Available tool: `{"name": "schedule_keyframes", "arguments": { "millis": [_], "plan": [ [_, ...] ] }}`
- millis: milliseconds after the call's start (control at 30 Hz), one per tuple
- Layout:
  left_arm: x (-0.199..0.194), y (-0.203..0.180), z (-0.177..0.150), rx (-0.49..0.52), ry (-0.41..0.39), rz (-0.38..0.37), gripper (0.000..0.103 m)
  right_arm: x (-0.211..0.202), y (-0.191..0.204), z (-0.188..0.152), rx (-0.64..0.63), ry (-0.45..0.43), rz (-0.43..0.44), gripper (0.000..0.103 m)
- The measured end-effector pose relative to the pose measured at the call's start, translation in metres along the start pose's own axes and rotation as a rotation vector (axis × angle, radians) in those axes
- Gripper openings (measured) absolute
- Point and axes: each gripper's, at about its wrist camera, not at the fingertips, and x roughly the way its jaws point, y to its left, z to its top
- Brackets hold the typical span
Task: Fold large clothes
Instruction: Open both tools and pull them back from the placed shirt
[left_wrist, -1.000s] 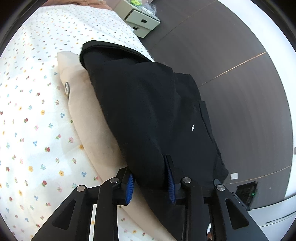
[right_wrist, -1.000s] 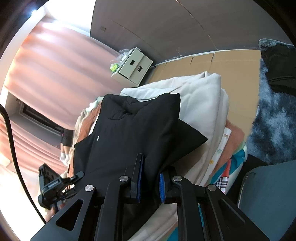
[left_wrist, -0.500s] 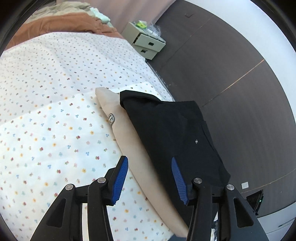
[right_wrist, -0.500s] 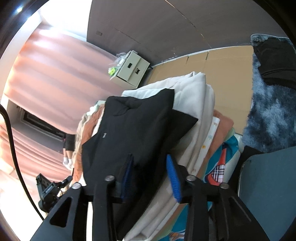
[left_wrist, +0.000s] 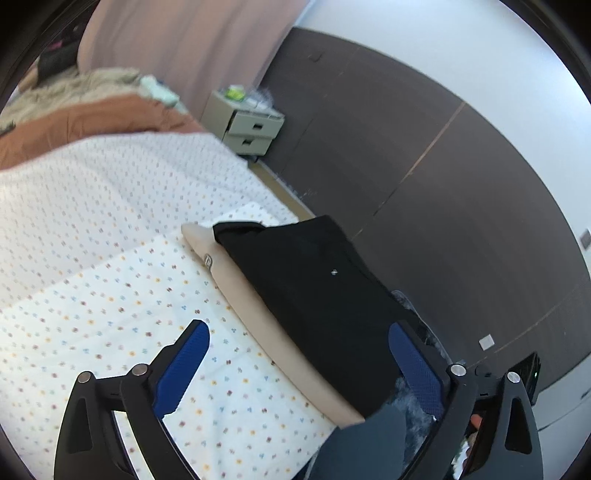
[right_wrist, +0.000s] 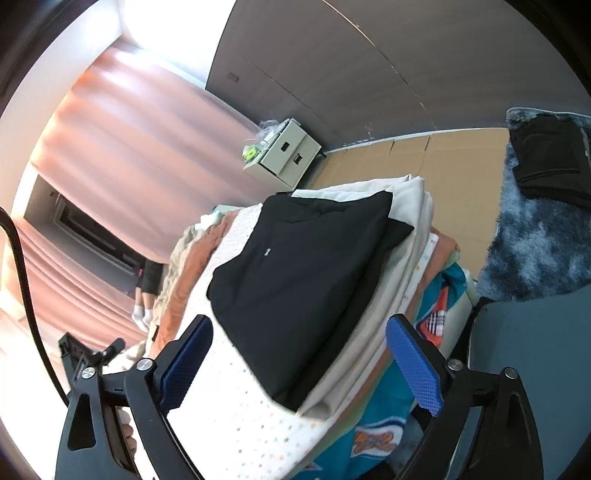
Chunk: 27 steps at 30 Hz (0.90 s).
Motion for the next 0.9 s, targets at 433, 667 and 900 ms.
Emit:
{"name": "schedule_keyframes", "arguments": {
  "millis": [433, 667, 900],
  "plan": [
    [-0.156, -0.028, -0.051, 0.098, -0.17, -0.029, 0.103, -0.081, 0.088, -0.046, -0.181, -0.05, -0.071, 0.103],
    [-0.224, -0.042, -0.096, 0.16, -0.277, 0.037, 0.103, -0.121, 0.125, -0.079, -0.305, -0.067, -0.043, 0.103],
    [-0.275, -0.05, -0.141, 0.151, -0.345, 0.089, 0.103, -0.153, 0.144, -0.115, -0.378, -0.089, -0.003, 0.103]
  ]
}}
